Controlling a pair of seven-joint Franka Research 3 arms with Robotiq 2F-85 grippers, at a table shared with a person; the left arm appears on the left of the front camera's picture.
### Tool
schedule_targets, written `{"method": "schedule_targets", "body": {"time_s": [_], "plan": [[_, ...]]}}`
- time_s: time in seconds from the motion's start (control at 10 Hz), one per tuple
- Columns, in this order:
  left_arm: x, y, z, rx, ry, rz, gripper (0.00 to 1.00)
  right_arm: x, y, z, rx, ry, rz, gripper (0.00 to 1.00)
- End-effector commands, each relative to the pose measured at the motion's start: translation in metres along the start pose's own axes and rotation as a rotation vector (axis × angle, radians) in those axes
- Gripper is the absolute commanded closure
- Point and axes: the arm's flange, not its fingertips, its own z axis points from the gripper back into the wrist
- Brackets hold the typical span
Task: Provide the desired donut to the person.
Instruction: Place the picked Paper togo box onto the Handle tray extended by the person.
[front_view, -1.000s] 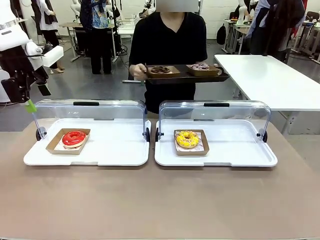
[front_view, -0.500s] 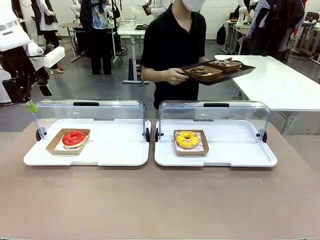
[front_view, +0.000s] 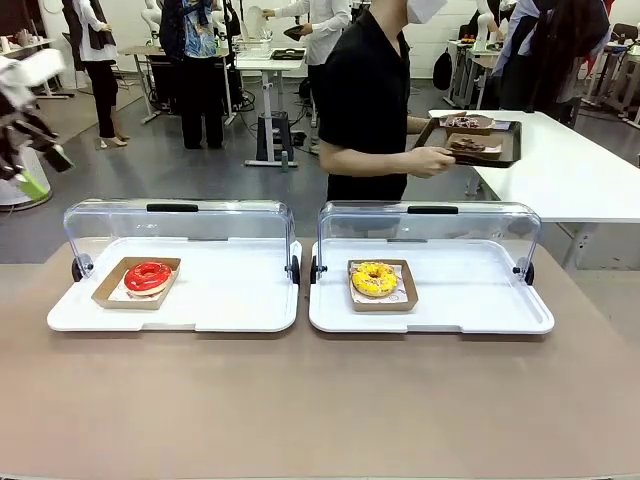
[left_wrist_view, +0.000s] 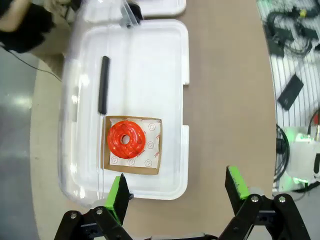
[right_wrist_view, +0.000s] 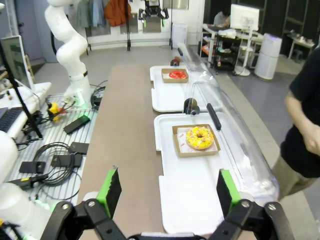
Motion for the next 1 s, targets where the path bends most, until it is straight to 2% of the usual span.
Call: {"method": "schedule_targets", "body": {"time_s": [0.0,0.2,0.3,0.5,0.7,0.9], "plan": [[-0.045,0.033,0.026,-0.079,-0.203,0.031,0.0,0.001,0.0,-0.001,0.004,-0.006,0.003,0.0],[-0.108,0.037,0.021,-0.124,-0.375,-0.023,0.0,0.001,0.0,-0.001,0.004,-0.006,0.003,0.0],[-0.136,0.036,0.016,-0.094,-0.484,-0.045,0.0,0.001,0.0,-0.001,0.004,-0.006,0.003,0.0],[-0.167,0.027,0.012,-0.071,-0.574,-0.081,0.0,0.001,0.0,-0.001,0.004,-0.006,0.003,0.0],[-0.183,0.001,0.0,0.024,-0.654,-0.032,0.0,0.001,0.0,-0.001,0.004,-0.006,0.003,0.0],[-0.175,-0.009,0.0,0.068,-0.647,-0.018,0.0,0.001,0.0,-0.001,0.004,-0.006,0.003,0.0]]}}
